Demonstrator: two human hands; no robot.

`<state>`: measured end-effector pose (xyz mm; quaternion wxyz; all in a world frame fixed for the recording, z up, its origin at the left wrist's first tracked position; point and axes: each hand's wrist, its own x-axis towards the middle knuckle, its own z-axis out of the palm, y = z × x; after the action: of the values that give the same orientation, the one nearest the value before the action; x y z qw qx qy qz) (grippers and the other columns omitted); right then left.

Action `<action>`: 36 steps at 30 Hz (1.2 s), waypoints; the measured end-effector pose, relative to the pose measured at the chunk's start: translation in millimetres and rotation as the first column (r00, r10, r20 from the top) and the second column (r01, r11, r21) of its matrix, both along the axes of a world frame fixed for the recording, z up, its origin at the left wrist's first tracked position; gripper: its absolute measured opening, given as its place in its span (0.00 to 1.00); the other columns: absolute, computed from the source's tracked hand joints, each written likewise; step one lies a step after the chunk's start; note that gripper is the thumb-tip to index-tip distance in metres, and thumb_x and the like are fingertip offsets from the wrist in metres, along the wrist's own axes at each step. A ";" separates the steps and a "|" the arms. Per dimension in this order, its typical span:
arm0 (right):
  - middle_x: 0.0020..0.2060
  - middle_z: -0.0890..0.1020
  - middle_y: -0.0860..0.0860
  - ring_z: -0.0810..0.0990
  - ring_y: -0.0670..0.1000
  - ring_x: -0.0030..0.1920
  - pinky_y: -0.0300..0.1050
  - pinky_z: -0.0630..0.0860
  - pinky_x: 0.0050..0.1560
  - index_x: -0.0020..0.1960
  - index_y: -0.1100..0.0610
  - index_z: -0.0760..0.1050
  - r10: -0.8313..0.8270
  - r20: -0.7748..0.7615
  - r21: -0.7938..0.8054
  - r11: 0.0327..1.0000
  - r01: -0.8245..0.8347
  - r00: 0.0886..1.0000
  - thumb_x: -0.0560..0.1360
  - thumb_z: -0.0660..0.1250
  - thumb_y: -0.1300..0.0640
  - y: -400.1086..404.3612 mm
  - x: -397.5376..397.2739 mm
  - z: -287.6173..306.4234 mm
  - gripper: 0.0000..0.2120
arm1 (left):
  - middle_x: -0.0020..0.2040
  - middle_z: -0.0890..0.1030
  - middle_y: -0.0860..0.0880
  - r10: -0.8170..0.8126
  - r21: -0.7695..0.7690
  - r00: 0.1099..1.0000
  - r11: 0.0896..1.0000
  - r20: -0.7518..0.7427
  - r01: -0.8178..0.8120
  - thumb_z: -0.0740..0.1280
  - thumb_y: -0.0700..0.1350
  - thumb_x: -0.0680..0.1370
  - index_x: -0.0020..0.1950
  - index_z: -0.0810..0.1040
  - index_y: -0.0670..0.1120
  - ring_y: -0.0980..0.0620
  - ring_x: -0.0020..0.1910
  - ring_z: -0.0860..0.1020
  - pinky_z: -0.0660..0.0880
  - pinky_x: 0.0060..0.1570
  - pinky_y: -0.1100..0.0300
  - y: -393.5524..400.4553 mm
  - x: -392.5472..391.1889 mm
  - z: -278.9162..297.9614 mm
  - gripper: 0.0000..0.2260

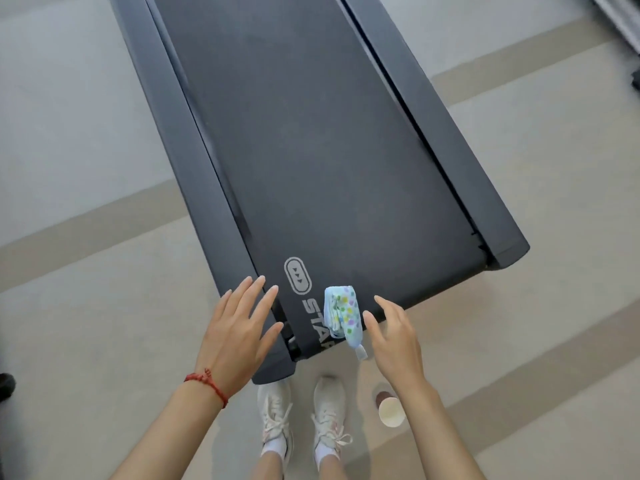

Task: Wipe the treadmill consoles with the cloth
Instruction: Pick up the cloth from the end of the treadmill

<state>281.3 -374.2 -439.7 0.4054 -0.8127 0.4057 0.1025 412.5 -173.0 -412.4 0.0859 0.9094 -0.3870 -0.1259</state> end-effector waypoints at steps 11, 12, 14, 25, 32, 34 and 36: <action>0.61 0.74 0.51 0.72 0.49 0.59 0.41 0.67 0.52 0.64 0.54 0.69 -0.216 -0.077 0.097 0.970 0.223 0.973 0.77 0.58 0.51 4.3 22.9 -173.1 0.16 | 0.64 0.74 0.39 0.012 0.046 0.998 0.999 -0.062 -0.009 0.44 0.57 0.82 0.65 0.73 0.40 0.41 0.65 0.68 0.69 0.61 0.44 5.9 3.5 -144.6 0.28; 0.60 0.75 0.52 0.73 0.50 0.58 0.42 0.67 0.51 0.63 0.54 0.70 -0.232 -0.080 0.095 0.966 0.239 0.969 0.77 0.59 0.51 4.4 23.6 -183.5 0.16 | 0.64 0.74 0.39 0.015 0.056 0.997 0.998 -0.072 -0.011 0.44 0.57 0.82 0.65 0.73 0.40 0.40 0.65 0.68 0.69 0.60 0.43 8.2 3.6 -153.1 0.28; 0.59 0.75 0.53 0.73 0.51 0.57 0.44 0.69 0.51 0.62 0.54 0.71 -0.247 -0.078 0.077 0.964 0.253 0.966 0.76 0.60 0.51 4.8 24.0 -199.7 0.16 | 0.65 0.73 0.39 0.021 0.073 0.996 0.997 -0.088 -0.014 0.44 0.58 0.81 0.66 0.73 0.40 0.40 0.65 0.68 0.68 0.61 0.43 13.3 3.8 -167.1 0.29; 0.48 0.80 0.56 0.78 0.55 0.49 0.44 0.71 0.49 0.53 0.59 0.75 -0.461 -0.117 0.107 0.875 0.473 0.880 0.67 0.72 0.49 16.2 33.9 -233.6 0.19 | 0.66 0.73 0.40 0.055 0.040 0.992 0.998 -0.113 -0.051 0.46 0.57 0.81 0.66 0.73 0.40 0.41 0.66 0.67 0.67 0.62 0.43 19.5 -2.5 -196.0 0.27; 0.45 0.77 0.55 0.75 0.51 0.42 0.45 0.72 0.48 0.42 0.57 0.77 -0.413 -0.051 0.218 0.884 0.413 0.909 0.67 0.73 0.50 27.8 43.1 -214.6 0.11 | 0.65 0.73 0.40 0.064 0.012 0.992 0.998 -0.105 -0.063 0.46 0.57 0.81 0.65 0.73 0.40 0.41 0.66 0.67 0.68 0.61 0.42 19.9 -0.9 -187.7 0.27; 0.42 0.79 0.52 0.78 0.49 0.41 0.45 0.74 0.45 0.42 0.56 0.75 -0.443 -0.015 0.319 0.847 0.425 0.896 0.68 0.73 0.54 31.5 46.7 -195.1 0.09 | 0.65 0.73 0.39 0.074 0.007 0.992 0.997 -0.098 -0.074 0.45 0.57 0.81 0.65 0.73 0.40 0.41 0.66 0.67 0.69 0.60 0.42 21.8 1.2 -176.6 0.28; 0.40 0.81 0.51 0.79 0.47 0.38 0.39 0.76 0.39 0.44 0.56 0.73 -0.489 0.018 0.416 0.797 0.439 0.872 0.69 0.72 0.57 34.6 50.0 -170.5 0.09 | 0.65 0.74 0.39 0.089 0.002 0.992 0.996 -0.089 -0.089 0.44 0.58 0.82 0.65 0.74 0.40 0.42 0.66 0.66 0.69 0.59 0.42 23.7 2.9 -161.0 0.29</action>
<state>331.3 -339.6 -610.2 0.5993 -0.5929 0.5371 0.0296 415.5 -149.3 -573.4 0.1094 0.9191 -0.3421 -0.1618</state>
